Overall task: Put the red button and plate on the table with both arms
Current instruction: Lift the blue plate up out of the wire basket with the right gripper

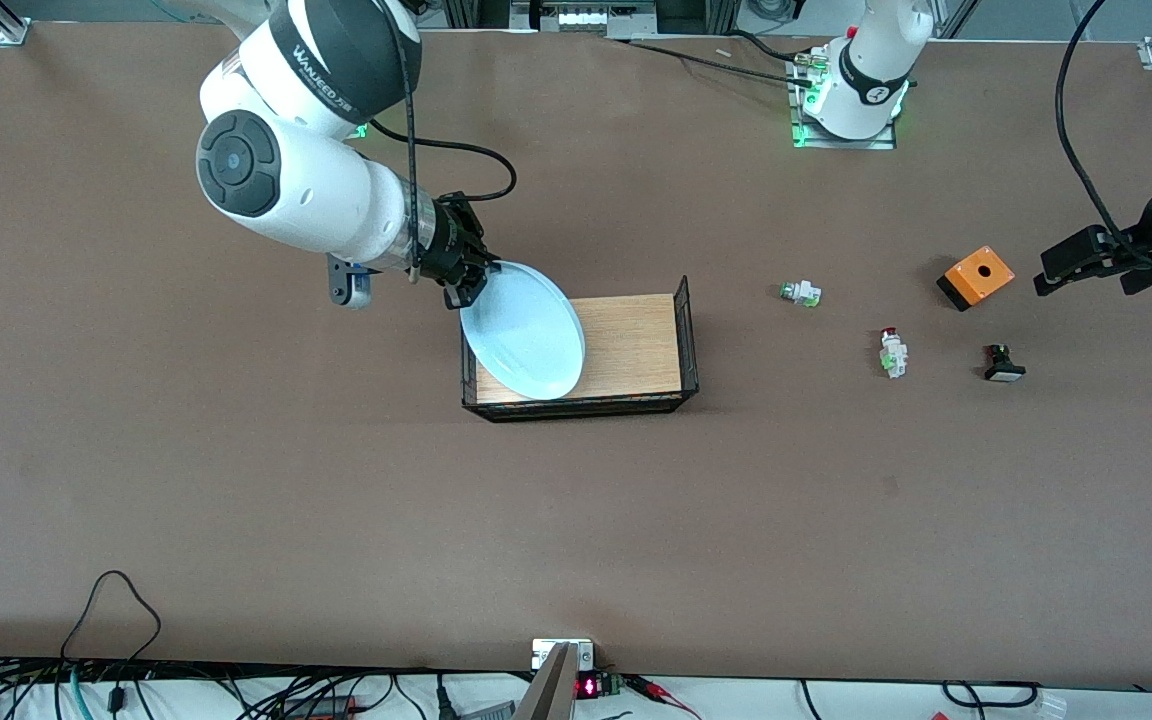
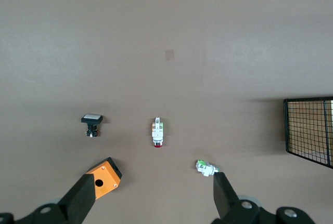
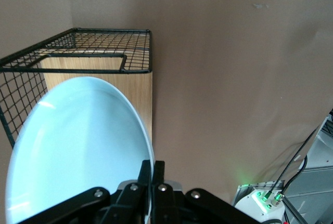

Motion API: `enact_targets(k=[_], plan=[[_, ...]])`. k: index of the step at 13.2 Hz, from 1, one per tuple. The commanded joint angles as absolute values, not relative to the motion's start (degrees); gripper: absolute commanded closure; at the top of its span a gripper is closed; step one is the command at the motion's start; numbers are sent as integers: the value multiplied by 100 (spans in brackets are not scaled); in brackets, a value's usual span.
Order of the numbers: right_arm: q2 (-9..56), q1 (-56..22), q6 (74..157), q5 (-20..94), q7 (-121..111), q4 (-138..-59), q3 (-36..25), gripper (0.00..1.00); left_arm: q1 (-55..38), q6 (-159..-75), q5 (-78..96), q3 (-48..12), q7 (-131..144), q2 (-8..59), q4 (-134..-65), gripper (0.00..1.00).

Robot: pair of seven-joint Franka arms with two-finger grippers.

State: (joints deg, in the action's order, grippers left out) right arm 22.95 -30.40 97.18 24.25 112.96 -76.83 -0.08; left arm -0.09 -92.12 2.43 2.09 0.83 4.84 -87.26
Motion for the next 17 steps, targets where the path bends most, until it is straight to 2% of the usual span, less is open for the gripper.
enact_targets(k=[1,8,11,17], plan=[[2347,-3155,9957,2382,11487,-7655,9,100,35,-9290,237,272,18,360,-8895,0],[2443,-3225,9949,2207,11373,-8059,26,100,272,-9290,246,272,9,439,-8903,0],[2426,-3664,9661,1565,11224,-8217,26,100,290,-9290,255,272,9,439,-8912,0],[2400,-4121,9414,1327,11188,-8376,26,100,307,-9290,255,272,9,466,-8912,0]])
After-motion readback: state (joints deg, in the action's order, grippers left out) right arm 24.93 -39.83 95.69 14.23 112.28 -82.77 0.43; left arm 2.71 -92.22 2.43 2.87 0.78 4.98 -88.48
